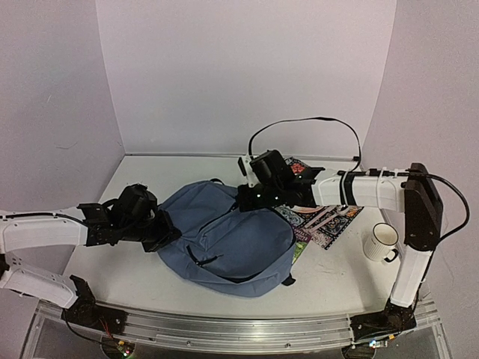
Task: Pack the student bag
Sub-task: Zip the lower front pocket of the student bag.
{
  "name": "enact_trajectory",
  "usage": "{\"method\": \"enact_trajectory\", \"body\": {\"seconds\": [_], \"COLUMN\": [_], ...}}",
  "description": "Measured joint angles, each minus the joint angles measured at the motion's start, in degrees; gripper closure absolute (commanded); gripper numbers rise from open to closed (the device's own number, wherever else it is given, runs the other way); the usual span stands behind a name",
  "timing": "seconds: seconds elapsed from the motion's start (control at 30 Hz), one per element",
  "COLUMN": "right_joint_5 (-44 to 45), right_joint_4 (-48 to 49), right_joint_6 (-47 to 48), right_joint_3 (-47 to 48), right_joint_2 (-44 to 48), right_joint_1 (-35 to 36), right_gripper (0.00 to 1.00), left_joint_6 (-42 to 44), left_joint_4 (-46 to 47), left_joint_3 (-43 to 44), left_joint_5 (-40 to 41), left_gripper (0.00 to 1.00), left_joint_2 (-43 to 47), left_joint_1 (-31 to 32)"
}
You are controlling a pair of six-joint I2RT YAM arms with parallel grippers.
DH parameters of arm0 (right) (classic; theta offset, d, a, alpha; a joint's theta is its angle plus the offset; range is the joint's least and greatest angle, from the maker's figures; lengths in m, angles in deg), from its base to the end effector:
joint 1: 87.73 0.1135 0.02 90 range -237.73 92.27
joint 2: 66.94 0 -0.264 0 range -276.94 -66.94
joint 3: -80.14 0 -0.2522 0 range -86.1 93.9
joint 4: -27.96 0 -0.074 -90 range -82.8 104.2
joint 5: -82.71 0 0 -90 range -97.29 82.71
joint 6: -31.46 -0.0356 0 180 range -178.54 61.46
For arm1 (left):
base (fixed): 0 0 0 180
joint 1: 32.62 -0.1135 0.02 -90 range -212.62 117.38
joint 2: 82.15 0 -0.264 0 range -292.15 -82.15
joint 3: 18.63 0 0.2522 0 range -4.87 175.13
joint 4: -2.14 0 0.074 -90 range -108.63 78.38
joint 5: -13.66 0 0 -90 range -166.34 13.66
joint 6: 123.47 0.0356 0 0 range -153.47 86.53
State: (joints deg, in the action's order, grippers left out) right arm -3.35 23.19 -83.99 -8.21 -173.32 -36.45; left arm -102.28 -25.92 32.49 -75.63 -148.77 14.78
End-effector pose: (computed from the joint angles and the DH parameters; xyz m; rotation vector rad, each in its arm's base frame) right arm 0.2781 0.3430 0.2661 -0.3997 1.9606 0.8235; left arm 0.1612 -0.1747 0.2129 -0.4805 2.5052 -0.9208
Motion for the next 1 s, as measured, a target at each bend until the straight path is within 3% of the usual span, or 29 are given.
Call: {"method": "enact_trajectory", "body": {"seconds": [0.47, 0.8, 1.0], "right_joint_5": [0.14, -5.73, -10.28], "right_joint_4": [0.06, -0.91, -2.18], "right_joint_6": [0.03, -1.85, 1.47], "right_joint_3": [0.04, 6.51, 11.93], "right_joint_2": [-0.82, -9.50, -11.52], "right_joint_1": [-4.10, -6.84, -8.08], "right_gripper": [1.00, 1.00, 0.85], "left_joint_6": [3.22, 3.58, 4.92], "left_joint_4": [-8.24, -8.43, -8.26], "left_joint_3": [-1.09, -2.96, -2.44], "left_joint_5": [2.49, 2.90, 2.91], "left_gripper": [1.00, 1.00, 1.00], "left_joint_2": [5.95, 7.55, 5.98], "left_joint_1": [-0.69, -0.91, -1.16]}}
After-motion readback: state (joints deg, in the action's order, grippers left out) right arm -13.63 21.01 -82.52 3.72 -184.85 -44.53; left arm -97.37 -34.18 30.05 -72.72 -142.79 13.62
